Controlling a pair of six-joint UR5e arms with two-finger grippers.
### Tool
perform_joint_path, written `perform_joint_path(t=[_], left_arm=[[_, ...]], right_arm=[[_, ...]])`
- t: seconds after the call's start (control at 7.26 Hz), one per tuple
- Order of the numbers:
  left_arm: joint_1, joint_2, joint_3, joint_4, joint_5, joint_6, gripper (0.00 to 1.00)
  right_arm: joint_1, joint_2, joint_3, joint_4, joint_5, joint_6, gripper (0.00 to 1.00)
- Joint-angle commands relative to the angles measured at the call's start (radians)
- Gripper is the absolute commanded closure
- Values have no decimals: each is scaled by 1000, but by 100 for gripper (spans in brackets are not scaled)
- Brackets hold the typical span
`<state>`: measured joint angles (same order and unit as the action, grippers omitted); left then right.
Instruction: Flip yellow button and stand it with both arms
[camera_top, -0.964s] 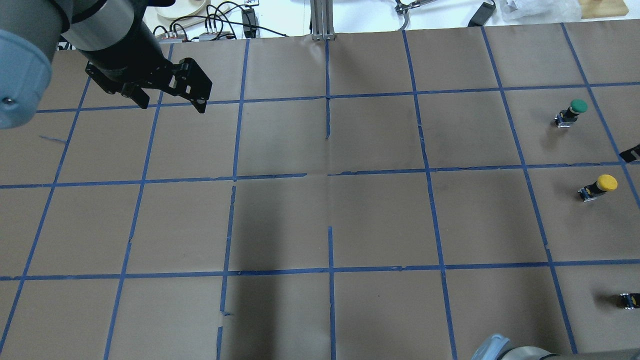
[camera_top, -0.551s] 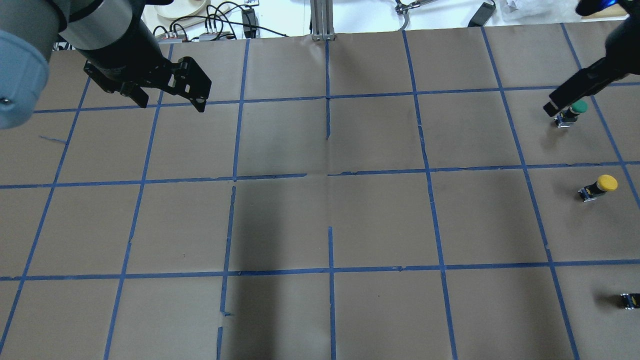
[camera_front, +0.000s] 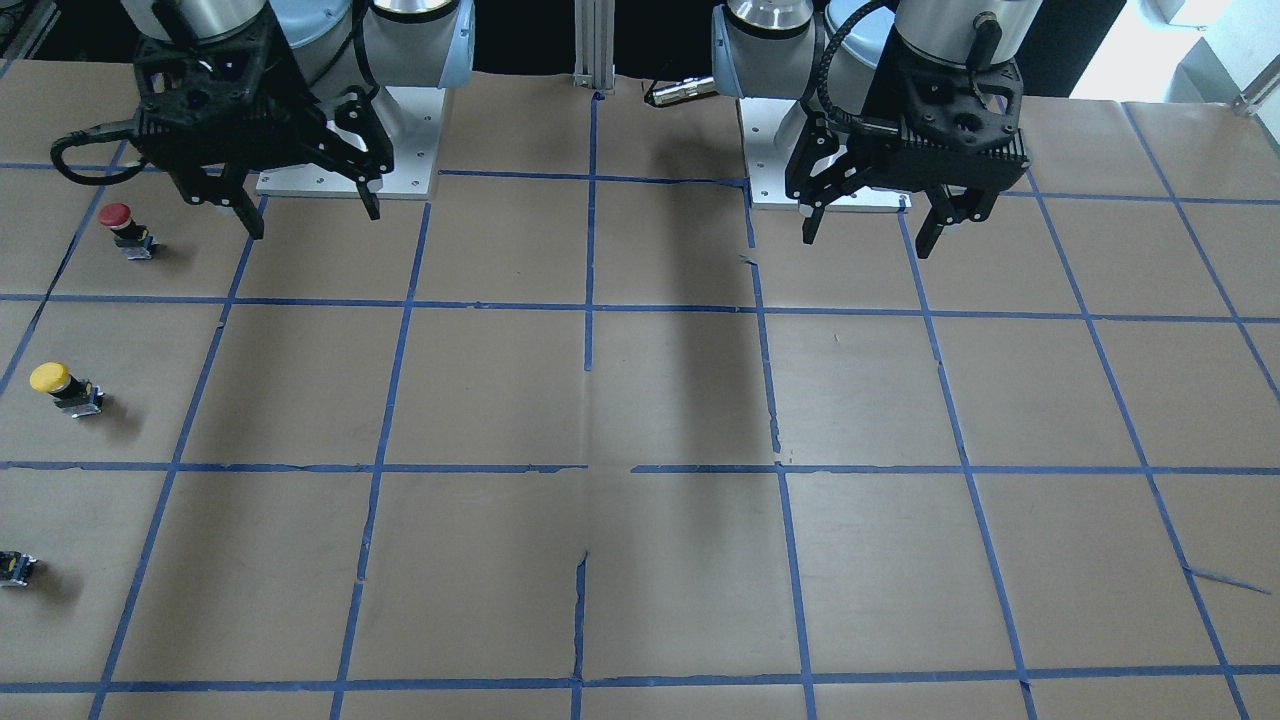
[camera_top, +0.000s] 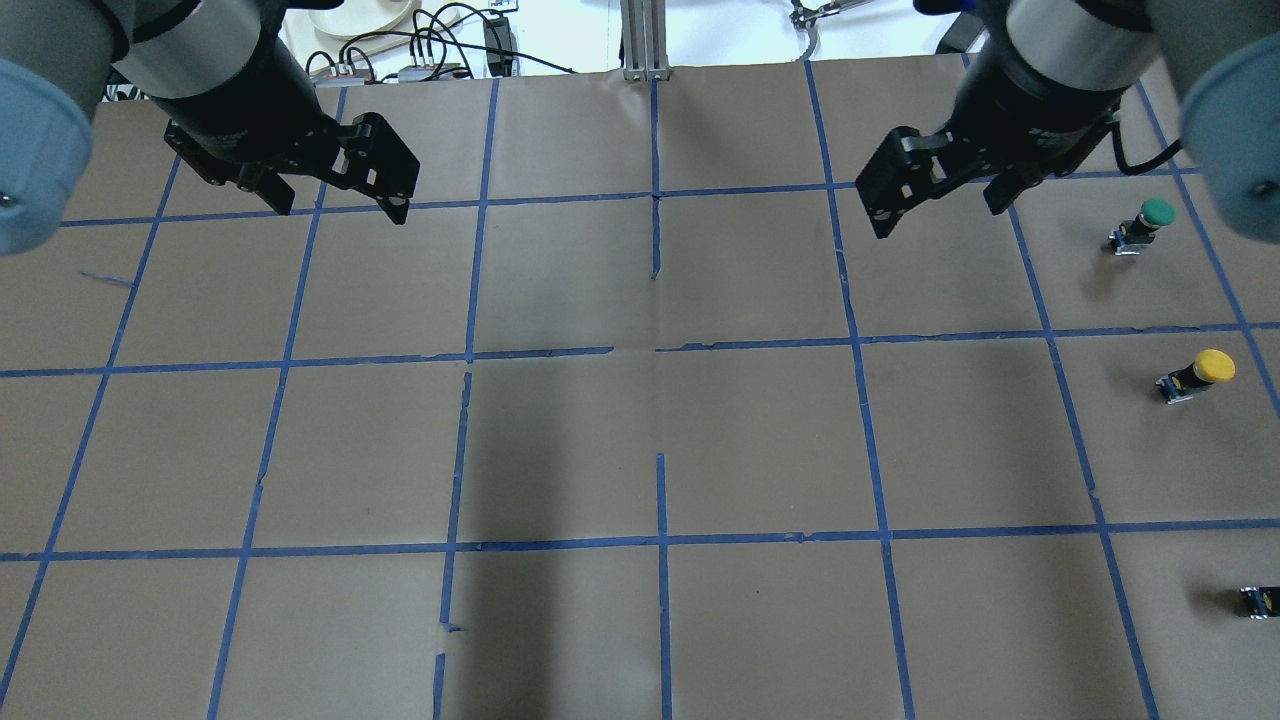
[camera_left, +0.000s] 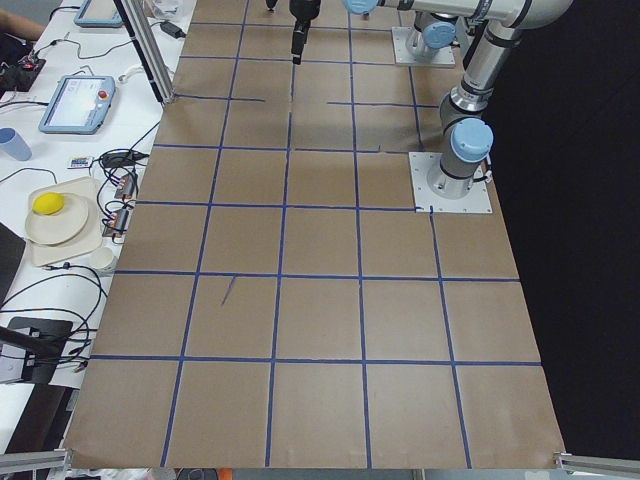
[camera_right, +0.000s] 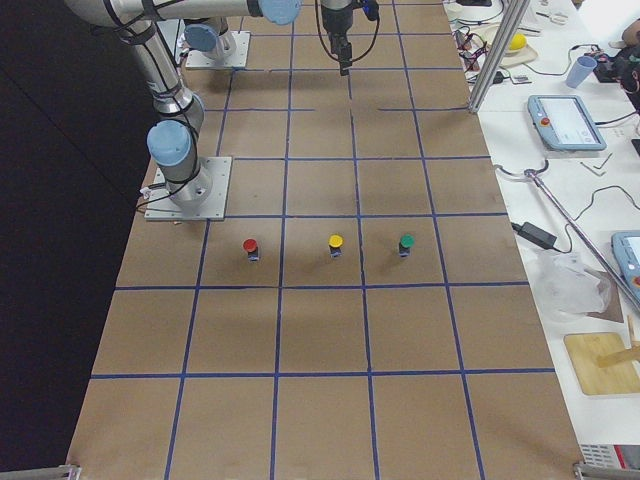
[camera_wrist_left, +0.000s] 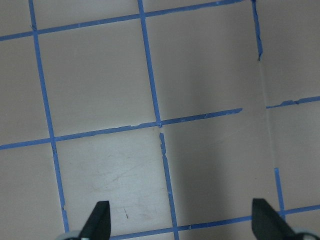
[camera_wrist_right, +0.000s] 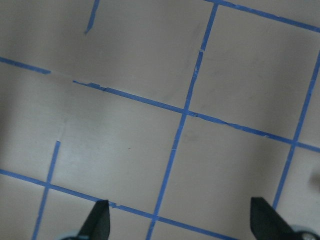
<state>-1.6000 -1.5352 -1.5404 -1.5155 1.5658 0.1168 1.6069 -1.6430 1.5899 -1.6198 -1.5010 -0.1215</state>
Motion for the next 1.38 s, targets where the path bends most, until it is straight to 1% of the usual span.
perform_joint_path(t=[0.0,0.28,0.41,0.55,1.1,1.24], left_arm=[[0,1,0,-2,-1,4,0],[0,4,-1,-2,3,4,0],[11,0,-3,-6,7,0,0],[15,1,-23,-9,67,3,0],[34,1,-18,-17,62,-11,0],[40,3,-20,-17,39,-12,0]], right_arm=[[33,35,-75,20,-7,121,0],[33,101,-169,82,-28,158,0],[33,117,-183,99,-30,167,1],[33,118,-183,100,-30,183,1],[33,121,-179,103,-35,184,1],[33,123,-177,103,-36,183,1]])
